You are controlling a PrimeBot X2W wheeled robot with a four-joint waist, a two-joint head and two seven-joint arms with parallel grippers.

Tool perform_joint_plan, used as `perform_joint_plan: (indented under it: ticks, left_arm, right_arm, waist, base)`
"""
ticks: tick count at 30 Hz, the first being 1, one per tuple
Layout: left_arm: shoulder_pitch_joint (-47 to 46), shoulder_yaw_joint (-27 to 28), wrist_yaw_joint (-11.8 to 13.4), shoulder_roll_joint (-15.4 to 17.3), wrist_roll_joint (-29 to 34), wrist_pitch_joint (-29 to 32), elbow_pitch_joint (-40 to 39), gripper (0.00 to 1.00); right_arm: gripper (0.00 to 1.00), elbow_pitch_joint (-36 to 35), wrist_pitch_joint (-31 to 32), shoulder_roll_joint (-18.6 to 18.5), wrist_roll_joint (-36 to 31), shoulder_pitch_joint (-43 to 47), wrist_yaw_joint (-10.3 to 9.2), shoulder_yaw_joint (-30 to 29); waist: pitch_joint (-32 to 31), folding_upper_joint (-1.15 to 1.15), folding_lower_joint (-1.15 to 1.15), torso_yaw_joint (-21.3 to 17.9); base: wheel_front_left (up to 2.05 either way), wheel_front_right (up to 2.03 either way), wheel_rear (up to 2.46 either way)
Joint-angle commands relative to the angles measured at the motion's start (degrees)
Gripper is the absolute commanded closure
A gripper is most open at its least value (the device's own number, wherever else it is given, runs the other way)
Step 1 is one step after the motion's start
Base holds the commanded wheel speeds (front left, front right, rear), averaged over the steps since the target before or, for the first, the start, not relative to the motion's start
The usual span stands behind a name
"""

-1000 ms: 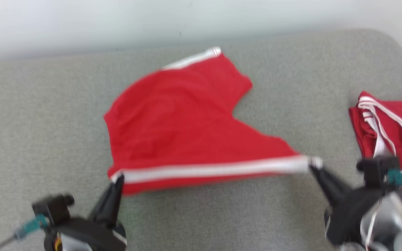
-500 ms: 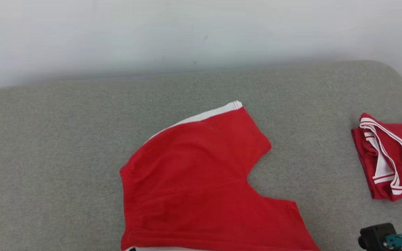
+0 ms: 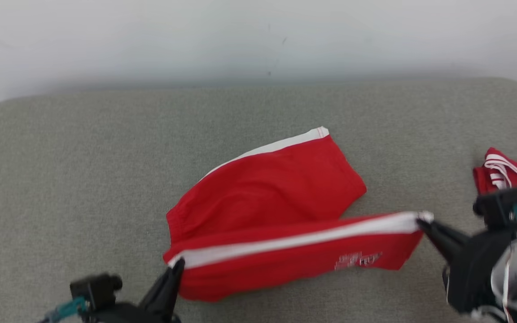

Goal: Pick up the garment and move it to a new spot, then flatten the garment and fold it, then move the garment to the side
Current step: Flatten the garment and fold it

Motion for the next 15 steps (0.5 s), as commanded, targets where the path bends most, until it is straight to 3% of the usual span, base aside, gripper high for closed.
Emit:
perform_joint_plan:
  ticks: [1,5,15]
  left_arm:
    - [-2.18,0.30,0.72,-0.43,1.25,0.00,1.03,1.00]
    - [-8.77,-0.35,2.26,-2.12,3.21,0.68,4.78,1.00]
    - [-21.82,-0.32,2.76,-6.78,5.33,-1.27,12.05,1.00]
  right_arm:
    - [1.00,1.88,-1.14,-1.00,0.92,-3.02,-0.13,0.53]
    - [1.00,10.17,-4.19,-4.86,2.79,-13.49,-0.13,5.48]
    - [1.00,28.72,-13.60,-7.79,5.12,-35.36,-0.13,17.25]
  waist:
    - [1.74,0.00,0.00,1.16]
    - [4.81,0.00,0.00,2.21]
    - [12.88,0.00,0.00,5.06]
  base:
    - [0.00,0.00,0.00]
    - [0.00,0.00,0.00]
    - [0.00,0.00,0.00]
